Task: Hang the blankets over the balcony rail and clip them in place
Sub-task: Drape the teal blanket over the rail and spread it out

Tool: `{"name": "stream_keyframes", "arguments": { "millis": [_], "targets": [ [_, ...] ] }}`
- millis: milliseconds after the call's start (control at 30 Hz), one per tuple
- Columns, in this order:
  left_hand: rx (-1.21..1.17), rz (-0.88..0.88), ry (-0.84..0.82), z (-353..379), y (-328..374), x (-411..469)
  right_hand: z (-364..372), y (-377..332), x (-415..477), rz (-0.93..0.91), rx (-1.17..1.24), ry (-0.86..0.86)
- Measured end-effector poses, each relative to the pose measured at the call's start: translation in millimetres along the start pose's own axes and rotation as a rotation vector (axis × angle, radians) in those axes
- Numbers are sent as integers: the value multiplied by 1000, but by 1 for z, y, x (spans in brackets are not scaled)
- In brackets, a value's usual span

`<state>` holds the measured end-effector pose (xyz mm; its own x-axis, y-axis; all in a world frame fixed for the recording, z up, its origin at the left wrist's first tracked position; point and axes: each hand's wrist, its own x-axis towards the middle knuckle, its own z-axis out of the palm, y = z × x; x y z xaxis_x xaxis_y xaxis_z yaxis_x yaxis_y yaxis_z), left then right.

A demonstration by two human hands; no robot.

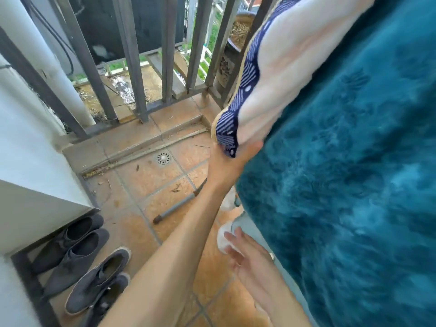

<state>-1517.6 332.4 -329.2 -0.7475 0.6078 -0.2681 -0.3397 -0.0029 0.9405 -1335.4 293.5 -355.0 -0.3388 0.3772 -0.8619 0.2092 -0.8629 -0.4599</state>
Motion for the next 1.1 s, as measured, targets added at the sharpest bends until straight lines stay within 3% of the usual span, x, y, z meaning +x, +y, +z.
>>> {"name": "stream_keyframes", "arguments": {
  "millis": [100,200,333,467,533,667,800,933,1100],
  "targets": [
    [194,-14,61,-4,4,14,18,-37,23,-42,179,11],
    [217,-2,108,-16,-11,20,21,-44,50,-69,338,81],
    [333,-10,180,-57,-28,30,12,-38,77,-205,308,75],
    [419,30,169,-81,-33,29,8,-40,94,-314,430,69],
    [478,67,184,-89,-35,31,9,-39,96,-294,347,112],
    [673,159,143,-111,-47,34,13,-17,95,-175,-266,274],
    [715,121,77,-130,-72,37,22,6,116,-90,-248,440],
    [700,36,87,-143,-105,46,20,20,147,-34,-432,469],
    [695,-7,35,-135,-140,49,9,30,176,-33,-409,529]
  ]
}}
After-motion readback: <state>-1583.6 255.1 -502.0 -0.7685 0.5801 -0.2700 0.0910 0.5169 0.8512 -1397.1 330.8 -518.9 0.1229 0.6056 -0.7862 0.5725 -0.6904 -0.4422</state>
